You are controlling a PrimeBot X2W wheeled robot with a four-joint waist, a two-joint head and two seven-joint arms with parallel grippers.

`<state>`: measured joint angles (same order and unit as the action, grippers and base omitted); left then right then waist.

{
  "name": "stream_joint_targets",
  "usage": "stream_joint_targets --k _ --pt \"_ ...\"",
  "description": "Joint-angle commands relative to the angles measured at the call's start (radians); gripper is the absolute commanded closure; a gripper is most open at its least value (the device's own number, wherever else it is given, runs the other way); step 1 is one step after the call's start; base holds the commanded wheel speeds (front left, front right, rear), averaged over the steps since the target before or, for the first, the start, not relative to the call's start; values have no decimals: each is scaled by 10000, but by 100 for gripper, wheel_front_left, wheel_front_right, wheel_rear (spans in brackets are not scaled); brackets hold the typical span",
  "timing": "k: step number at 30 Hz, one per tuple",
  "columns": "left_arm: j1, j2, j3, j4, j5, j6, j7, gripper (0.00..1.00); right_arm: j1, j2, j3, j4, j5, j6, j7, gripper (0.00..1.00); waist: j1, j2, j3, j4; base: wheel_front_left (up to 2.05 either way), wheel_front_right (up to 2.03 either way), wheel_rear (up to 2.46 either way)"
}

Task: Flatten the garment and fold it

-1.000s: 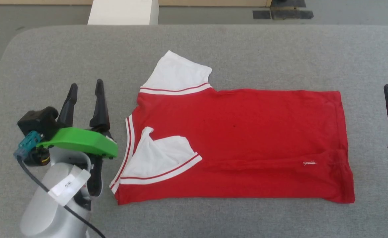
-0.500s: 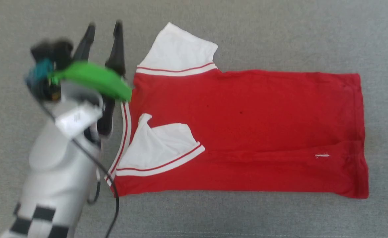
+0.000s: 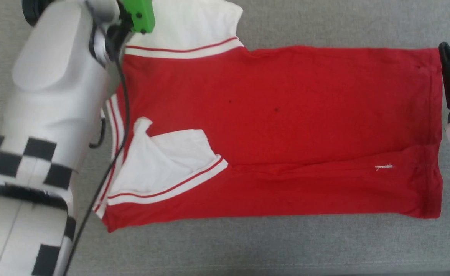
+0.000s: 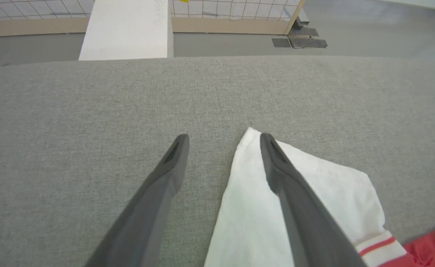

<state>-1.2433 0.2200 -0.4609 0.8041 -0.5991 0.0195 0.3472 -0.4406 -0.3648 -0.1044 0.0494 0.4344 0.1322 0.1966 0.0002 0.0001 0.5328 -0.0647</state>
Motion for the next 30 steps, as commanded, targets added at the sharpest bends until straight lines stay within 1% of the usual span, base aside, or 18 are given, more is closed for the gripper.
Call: stream_joint_targets --k 1,7,11,13,14,15,17,21,25,28,30 --pt "-466 -28 -143 227 118 114 483 0 -192 41 23 -51 117 -15 -5 0 -2 -1 724 -501 0 0 0" --pt "-1485 -96 -759 989 463 273 2417 0 -175 75 -18 -173 262 -15 -137 0 -2 -1 1261 -795 0 0 0" --pt "-1730 -36 -1146 1431 768 638 3484 0 -134 43 -107 -192 336 -15 -234 0 -2 -1 1446 -916 0 0 0" --pt "-1702 -85 -1221 1632 754 808 4036 0 -127 49 -157 -188 352 -15 -277 0 -2 -1 1483 -934 0 0 0" --pt "-1654 -143 -1235 1714 686 825 4354 0 -122 52 -176 -187 351 -15 -294 0 -2 -1 1490 -935 0 0 0" --pt "-1611 -216 -1199 1753 570 865 4653 40 -119 63 -219 -185 350 -15 -316 0 -2 -1 1501 -930 0 0 0" --pt "-1572 -285 -1200 1732 453 850 5022 100 -122 65 -282 -185 351 -15 -330 0 -2 -1 1520 -905 0 0 0" --pt "-1468 -365 -1172 1457 257 741 5267 100 -215 1 -421 -227 307 -15 -287 0 -2 -1 1440 -800 0 0 0" --pt "-1373 -452 -1005 1060 -34 591 5168 100 -444 -201 -499 -419 215 -15 60 0 -2 -1 1274 -702 0 0 0" --pt "-1335 -462 -925 755 -148 561 5029 100 -800 -470 -353 -570 197 -15 854 0 -2 -1 1133 -653 0 0 0" --pt "-1305 -462 -853 574 -245 562 4986 100 -1111 -797 29 -580 157 -15 1849 0 -2 -1 1045 -651 0 0 0"
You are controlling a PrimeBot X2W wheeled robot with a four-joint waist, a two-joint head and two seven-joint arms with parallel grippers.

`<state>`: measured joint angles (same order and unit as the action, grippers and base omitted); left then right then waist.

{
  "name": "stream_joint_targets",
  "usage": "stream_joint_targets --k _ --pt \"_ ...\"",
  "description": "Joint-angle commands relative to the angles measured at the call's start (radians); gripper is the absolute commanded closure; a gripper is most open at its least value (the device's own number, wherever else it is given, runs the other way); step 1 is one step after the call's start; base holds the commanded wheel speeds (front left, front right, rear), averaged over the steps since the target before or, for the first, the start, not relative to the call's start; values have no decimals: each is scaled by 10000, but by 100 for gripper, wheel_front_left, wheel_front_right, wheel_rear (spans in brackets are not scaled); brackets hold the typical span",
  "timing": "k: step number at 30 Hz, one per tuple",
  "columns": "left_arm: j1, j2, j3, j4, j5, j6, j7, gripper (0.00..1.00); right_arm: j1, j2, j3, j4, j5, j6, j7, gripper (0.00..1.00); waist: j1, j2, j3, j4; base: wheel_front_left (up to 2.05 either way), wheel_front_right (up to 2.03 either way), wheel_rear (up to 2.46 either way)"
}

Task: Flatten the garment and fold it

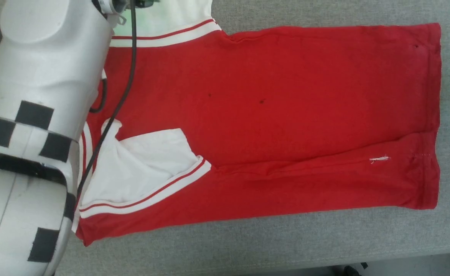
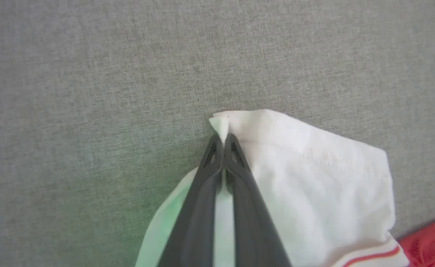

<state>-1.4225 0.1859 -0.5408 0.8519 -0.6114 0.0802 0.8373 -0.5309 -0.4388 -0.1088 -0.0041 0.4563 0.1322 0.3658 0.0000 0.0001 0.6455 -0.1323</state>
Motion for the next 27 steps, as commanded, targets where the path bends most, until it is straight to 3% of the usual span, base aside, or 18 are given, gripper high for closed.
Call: stream_joint_targets --k 1,8,12,22,23,24,25,27 --pt "486 -115 -18 7 -161 -39 63 100 -396 -161 182 -10 -61 -15 639 0 0 -1 -109 30 0 0 0" --pt "472 59 65 -624 -281 67 196 100 -1795 -663 1340 579 -447 -15 4929 0 0 -1 -166 167 0 0 0" --pt "452 121 69 -983 -310 128 261 100 -2226 -749 1931 790 -651 -15 6438 0 0 -1 -35 286 0 0 0" --pt "619 201 135 -1634 -477 239 265 100 -2471 -1018 3235 1082 -497 -15 7508 0 0 -1 237 490 0 0 0" --pt "639 215 152 -1676 -498 250 257 100 -2454 -1028 3265 1105 -406 -15 7554 5 0 -1 242 496 0 0 0" --pt "675 228 176 -1722 -536 256 251 100 -2430 -1024 3245 1137 -295 -15 7590 73 0 -1 240 507 0 0 0" --pt "707 235 202 -1762 -572 259 235 100 -2402 -1043 3232 1165 -242 -15 7643 100 0 -1 231 513 0 0 0" --pt "787 239 301 -1873 -691 254 155 100 -2362 -1115 3162 1158 -175 -15 7643 100 0 -1 199 540 0 0 0"
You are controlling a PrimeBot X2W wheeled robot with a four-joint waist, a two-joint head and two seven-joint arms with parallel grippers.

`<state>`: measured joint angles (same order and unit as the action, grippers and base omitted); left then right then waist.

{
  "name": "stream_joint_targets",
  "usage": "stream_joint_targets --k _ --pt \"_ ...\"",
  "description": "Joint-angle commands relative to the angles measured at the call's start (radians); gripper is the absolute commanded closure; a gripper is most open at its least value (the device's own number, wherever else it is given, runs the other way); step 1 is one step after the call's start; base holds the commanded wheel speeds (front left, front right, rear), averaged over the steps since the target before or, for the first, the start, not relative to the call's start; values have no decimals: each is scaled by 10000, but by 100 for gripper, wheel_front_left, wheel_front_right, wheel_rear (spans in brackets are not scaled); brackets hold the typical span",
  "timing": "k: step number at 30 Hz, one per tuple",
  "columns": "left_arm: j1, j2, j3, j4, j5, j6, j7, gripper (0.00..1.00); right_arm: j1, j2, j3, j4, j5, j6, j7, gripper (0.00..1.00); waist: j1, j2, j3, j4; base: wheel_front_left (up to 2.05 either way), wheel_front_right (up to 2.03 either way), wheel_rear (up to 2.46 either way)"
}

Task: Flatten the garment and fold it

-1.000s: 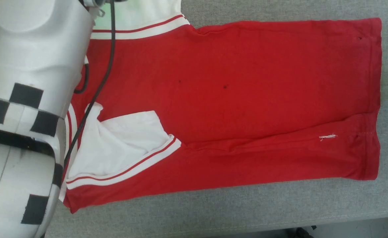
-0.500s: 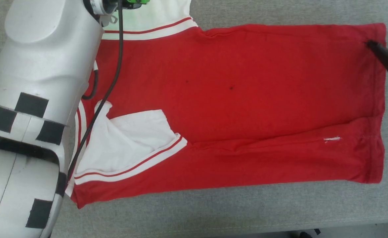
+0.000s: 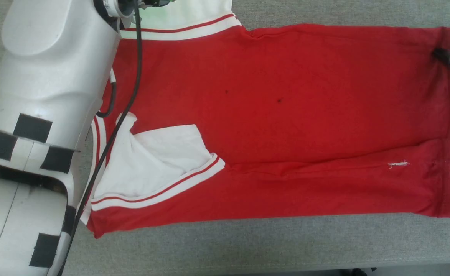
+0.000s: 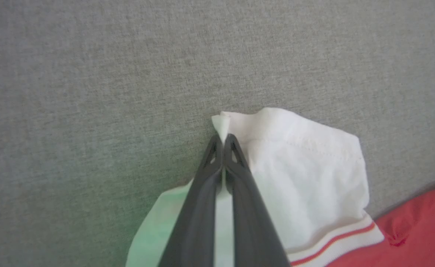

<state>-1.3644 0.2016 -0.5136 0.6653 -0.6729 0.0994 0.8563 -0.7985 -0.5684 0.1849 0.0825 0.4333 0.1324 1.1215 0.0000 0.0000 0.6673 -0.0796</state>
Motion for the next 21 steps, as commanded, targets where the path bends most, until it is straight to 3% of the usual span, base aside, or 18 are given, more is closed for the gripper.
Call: stream_joint_targets --k 1,6,16,21 --pt "256 96 65 -74 -122 45 -86 100 340 170 109 309 74 -17 36 100 0 0 -69 25 0 0 0" --pt "551 111 536 -495 -610 -150 -634 100 394 252 -354 307 40 -17 -690 100 0 0 -519 70 0 0 0" --pt "1983 344 1474 -1909 -1670 -681 -1654 100 1251 389 -916 414 -141 -17 -2016 100 0 0 -2532 369 0 0 0" --pt "3241 550 1845 -2894 -2143 -688 -1868 100 2042 570 -1262 585 -192 -17 -2364 100 0 0 -3469 534 0 0 0"
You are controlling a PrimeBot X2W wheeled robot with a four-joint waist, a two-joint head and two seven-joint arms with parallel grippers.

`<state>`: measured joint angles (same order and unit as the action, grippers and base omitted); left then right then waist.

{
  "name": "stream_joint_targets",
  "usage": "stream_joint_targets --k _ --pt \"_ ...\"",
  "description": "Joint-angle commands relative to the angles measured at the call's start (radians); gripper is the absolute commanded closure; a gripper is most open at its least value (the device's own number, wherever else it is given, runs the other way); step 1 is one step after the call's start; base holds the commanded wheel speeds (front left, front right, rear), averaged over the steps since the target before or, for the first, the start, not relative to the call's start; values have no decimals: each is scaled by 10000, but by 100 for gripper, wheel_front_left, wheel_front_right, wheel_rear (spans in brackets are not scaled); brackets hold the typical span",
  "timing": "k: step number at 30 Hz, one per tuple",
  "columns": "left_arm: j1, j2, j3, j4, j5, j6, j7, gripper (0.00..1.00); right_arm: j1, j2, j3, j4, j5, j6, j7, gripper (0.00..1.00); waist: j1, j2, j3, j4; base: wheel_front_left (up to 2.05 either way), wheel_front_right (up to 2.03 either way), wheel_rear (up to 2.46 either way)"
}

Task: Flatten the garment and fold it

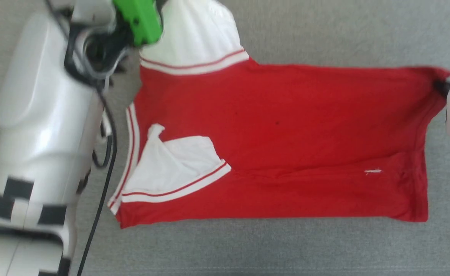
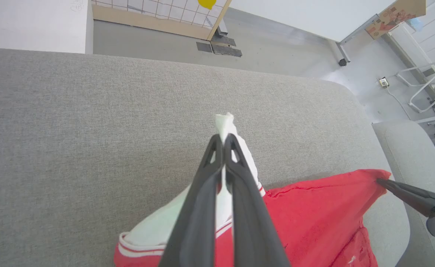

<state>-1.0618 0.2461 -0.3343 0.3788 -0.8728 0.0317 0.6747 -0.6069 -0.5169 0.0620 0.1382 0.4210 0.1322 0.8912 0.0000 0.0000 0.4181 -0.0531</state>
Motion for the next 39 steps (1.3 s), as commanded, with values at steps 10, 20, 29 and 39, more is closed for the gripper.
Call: stream_joint_targets --k 10,20,29,39 --pt "3510 652 655 -2208 -698 726 -278 100 1868 464 -444 297 -161 -15 -482 100 0 0 -2196 546 0 0 0" --pt "7281 662 1412 -3930 -1362 1607 -855 100 3000 786 -490 596 -158 -15 -946 100 0 0 -2171 574 0 0 0" --pt "8972 175 1524 -3560 -1769 1924 -1179 100 3142 796 -372 1073 -149 -15 -1283 100 0 0 -1796 575 0 0 0" --pt "9191 70 1542 -2404 -1723 2045 -1406 100 3438 1089 -357 1645 -38 -15 -1667 100 0 0 -1887 540 0 0 0"
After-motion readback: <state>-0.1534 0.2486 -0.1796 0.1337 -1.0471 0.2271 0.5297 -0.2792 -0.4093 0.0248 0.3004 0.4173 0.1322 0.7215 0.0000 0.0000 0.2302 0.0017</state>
